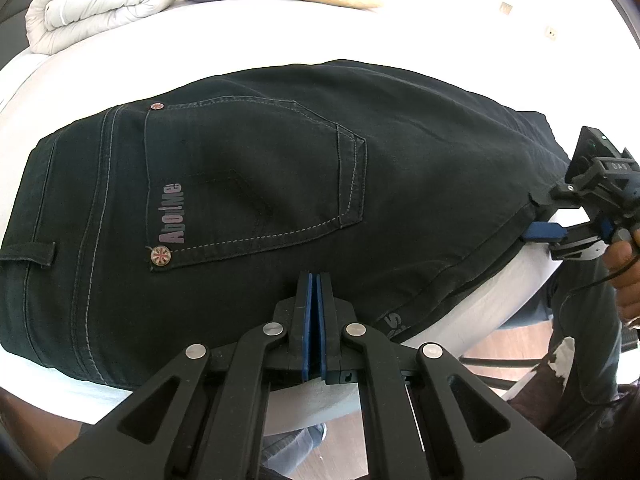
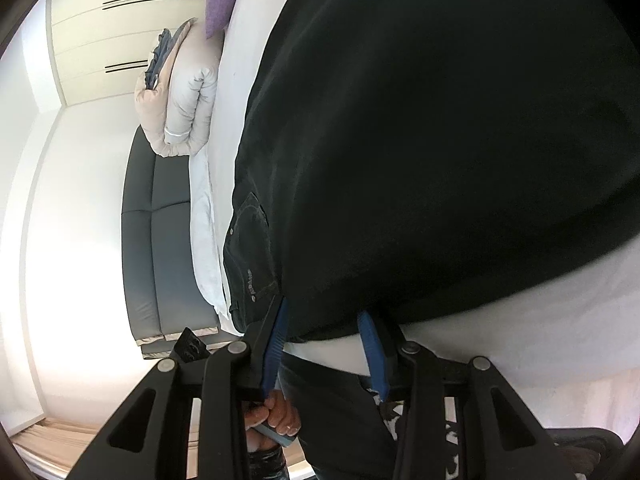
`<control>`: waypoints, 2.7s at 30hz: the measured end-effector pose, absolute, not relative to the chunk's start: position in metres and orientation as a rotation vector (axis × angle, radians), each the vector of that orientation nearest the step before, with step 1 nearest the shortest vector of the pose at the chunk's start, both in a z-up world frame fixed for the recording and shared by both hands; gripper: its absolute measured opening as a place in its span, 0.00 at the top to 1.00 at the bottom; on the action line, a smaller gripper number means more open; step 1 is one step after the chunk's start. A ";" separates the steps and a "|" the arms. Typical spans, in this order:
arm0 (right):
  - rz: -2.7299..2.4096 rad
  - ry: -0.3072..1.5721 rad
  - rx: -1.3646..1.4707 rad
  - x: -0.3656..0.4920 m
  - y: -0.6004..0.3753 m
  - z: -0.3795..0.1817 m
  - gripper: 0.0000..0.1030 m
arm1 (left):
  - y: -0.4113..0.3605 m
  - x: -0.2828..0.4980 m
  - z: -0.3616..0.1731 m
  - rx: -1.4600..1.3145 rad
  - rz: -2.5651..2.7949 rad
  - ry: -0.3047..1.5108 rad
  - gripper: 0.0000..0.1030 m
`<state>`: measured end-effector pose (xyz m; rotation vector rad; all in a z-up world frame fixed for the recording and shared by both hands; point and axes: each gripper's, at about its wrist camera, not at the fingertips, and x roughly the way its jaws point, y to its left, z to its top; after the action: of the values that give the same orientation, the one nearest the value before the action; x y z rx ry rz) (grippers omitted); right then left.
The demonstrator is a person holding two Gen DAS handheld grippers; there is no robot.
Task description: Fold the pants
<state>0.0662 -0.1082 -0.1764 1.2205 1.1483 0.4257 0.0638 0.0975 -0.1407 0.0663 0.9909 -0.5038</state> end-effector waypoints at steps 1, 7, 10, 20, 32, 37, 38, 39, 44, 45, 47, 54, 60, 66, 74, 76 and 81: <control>0.428 1.150 1.219 0.069 -0.106 -0.178 0.70 | 0.097 0.064 -0.141 0.066 -0.504 0.991 0.98; 0.429 1.152 1.144 0.072 -0.098 -0.184 0.95 | 0.097 0.062 -0.140 0.076 -0.506 0.993 0.98; 0.425 1.148 1.092 0.065 -0.095 -0.181 0.96 | 0.097 0.061 -0.139 0.084 -0.508 0.997 0.98; 0.435 1.129 1.111 0.052 -0.093 -0.185 0.97 | 0.099 0.056 -0.125 0.081 -0.487 0.988 0.98; 0.353 0.968 1.326 0.038 -0.164 -0.189 0.83 | 0.024 0.087 -0.130 0.140 -0.560 0.961 0.98; 0.287 0.929 1.364 0.026 -0.203 -0.199 1.00 | 0.036 0.086 -0.132 0.105 -0.564 0.982 0.98; 0.276 0.931 1.331 0.024 -0.201 -0.197 1.00 | 0.037 0.085 -0.131 0.113 -0.562 0.984 0.98; 0.264 0.930 1.293 0.024 -0.198 -0.193 1.00 | 0.039 0.085 -0.133 0.121 -0.559 0.988 0.98; 0.264 0.933 1.295 0.022 -0.204 -0.197 1.00 | 0.038 0.081 -0.132 0.142 -0.560 0.996 0.98; 0.263 0.929 1.291 0.023 -0.205 -0.199 1.00 | 0.041 0.078 -0.134 0.133 -0.561 0.997 0.98; 0.267 0.920 1.271 0.022 -0.205 -0.198 1.00 | 0.046 0.074 -0.135 0.115 -0.560 0.999 0.98; 0.281 0.912 1.331 0.016 -0.202 -0.197 0.94 | 0.053 0.065 -0.128 0.099 -0.541 0.997 0.98; 0.286 0.900 0.992 -0.004 -0.201 -0.127 0.69 | 0.038 0.083 -0.096 0.040 -0.589 0.948 0.98; 0.373 0.858 0.923 0.046 -0.193 -0.104 0.77 | -0.021 0.119 -0.090 0.154 -0.647 0.944 0.98; 0.431 0.981 1.055 0.094 -0.181 -0.178 1.00 | -0.022 0.133 -0.123 0.175 -0.605 1.009 0.98; 0.393 0.934 1.088 0.089 -0.204 -0.180 1.00 | -0.016 0.132 -0.126 0.164 -0.611 1.004 0.98; 0.188 0.772 1.194 0.076 -0.299 -0.180 1.00 | -0.004 0.130 -0.131 0.117 -0.616 1.006 0.98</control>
<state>0.0761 -0.2989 -0.1795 1.1942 0.7720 0.1879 0.1297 -0.0039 -0.1307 0.1170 1.0057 -0.6160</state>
